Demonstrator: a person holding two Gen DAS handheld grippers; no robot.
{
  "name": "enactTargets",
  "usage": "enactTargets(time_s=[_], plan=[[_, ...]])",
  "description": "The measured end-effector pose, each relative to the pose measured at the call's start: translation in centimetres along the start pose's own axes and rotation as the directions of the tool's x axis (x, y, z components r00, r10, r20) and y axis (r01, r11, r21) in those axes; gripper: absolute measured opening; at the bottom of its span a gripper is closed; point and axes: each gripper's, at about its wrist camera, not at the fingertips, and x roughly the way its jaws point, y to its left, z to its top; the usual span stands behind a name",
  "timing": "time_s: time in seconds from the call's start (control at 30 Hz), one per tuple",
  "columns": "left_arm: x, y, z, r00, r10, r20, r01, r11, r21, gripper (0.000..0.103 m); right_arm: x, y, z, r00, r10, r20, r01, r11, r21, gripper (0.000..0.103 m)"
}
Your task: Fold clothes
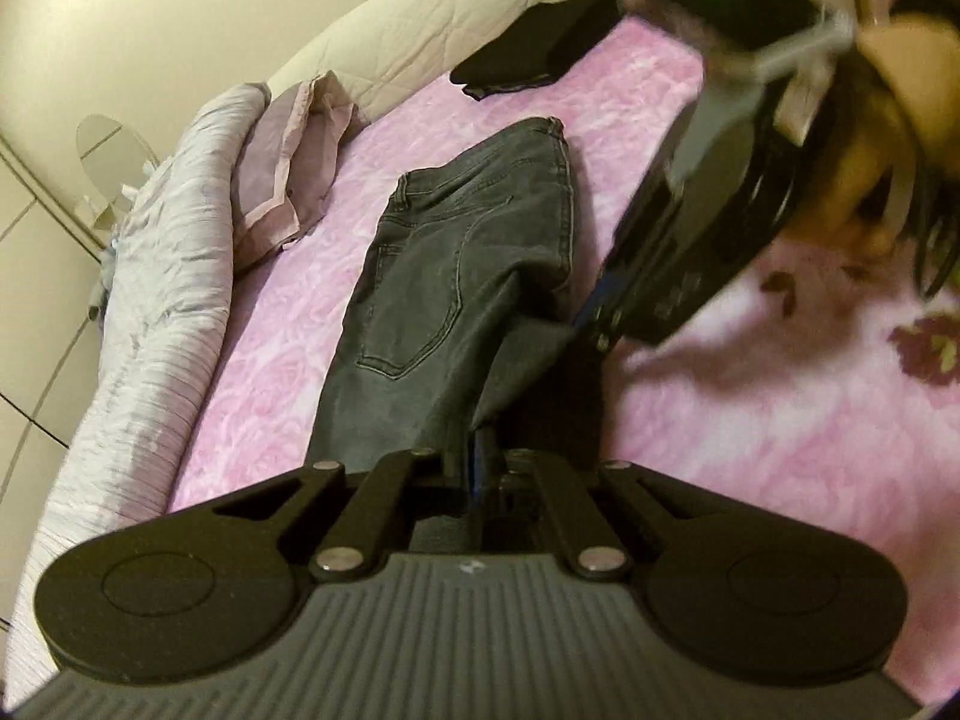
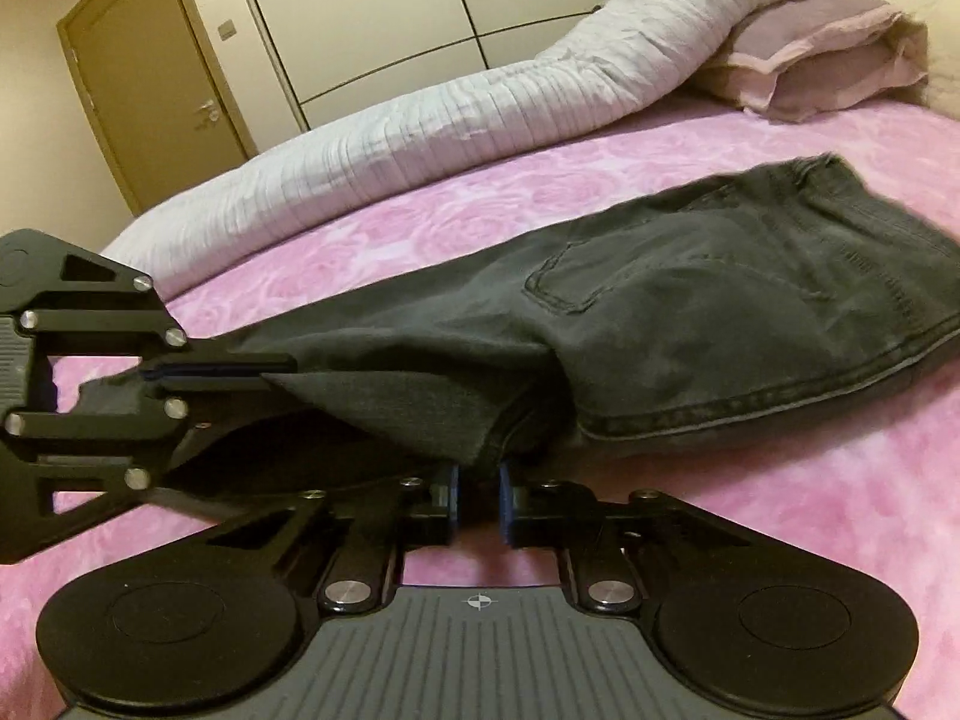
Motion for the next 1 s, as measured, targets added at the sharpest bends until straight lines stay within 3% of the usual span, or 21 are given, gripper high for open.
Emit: enactTargets(time_s=[0.13,0.17,0.37,0.5,0.53,0.6,0.67,0.77,0.83,0.87,0.9,0.97,1.0], plan=[[0.1,-0.6,-0.3,1.0,-0.008,0.003,0.008,1.0,0.021,0.001,-3.3,1.0,-0.1,1.0,0.028,0.004,-0.028,1.0,0.007,0.009],[0.3,-0.8,-0.4,1.0,-0.013,-0.004,0.013,1.0,0.024,0.001,-3.6,1.3,-0.4,0.999,0.04,0.001,-0.04,0.999,0.006,0.0],[0.6,-1.7,-1.1,0.998,-0.026,-0.056,0.029,0.999,0.036,0.004,-3.7,0.0,-1.1,0.996,0.074,-0.046,-0.072,0.996,0.048,0.001],[-0.6,-2.3,-1.0,0.998,-0.012,-0.063,0.014,1.0,0.026,0.016,-5.3,-1.9,-1.0,0.999,0.042,-0.031,-0.041,0.998,0.038,0.005],[-0.8,-2.6,-0.8,0.998,-0.005,-0.057,0.007,1.0,0.023,0.02,-5.7,-2.6,-1.0,0.999,0.022,-0.026,-0.021,0.999,0.041,0.011],[-1.0,-3.4,0.0,0.999,0.004,-0.04,-0.004,1.0,0.007,0.042,-6.5,-4.8,-1.0,0.999,-0.029,-0.018,0.03,0.995,0.097,0.027],[-0.5,-4.4,1.2,1.0,-0.006,-0.014,0.006,1.0,0.005,0.051,-7.1,-7.3,-0.9,0.998,-0.069,-0.007,0.069,0.979,0.194,0.05],[1.2,-6.3,2.6,1.0,0.0,0.002,0.0,0.999,0.047,0.064,-7.7,-10.8,-0.5,0.995,-0.094,0.023,0.081,0.935,0.346,0.059],[2.8,-7.4,3.3,1.0,0.016,-0.015,-0.015,0.997,0.081,0.061,-7.5,-13.1,-0.1,0.994,-0.105,0.038,0.079,0.898,0.432,0.059],[3.7,-7.7,3.5,0.999,0.027,-0.03,-0.024,0.995,0.094,0.051,-7.2,-14.2,0.2,0.993,-0.108,0.045,0.074,0.88,0.469,0.06],[4.3,-7.9,3.6,0.998,0.041,-0.038,-0.037,0.994,0.101,0.029,-6.9,-15.2,0.5,0.992,-0.112,0.052,0.071,0.859,0.507,0.06],[4.9,-7.8,3.7,0.998,0.055,-0.043,-0.05,0.993,0.105,0.011,-6.0,-17.4,0.8,0.99,-0.126,0.07,0.063,0.812,0.58,0.06],[4.8,-7.6,3.7,0.998,0.052,-0.04,-0.048,0.994,0.101,0.008,-5.5,-18.4,0.9,0.988,-0.131,0.081,0.053,0.783,0.619,0.06]])
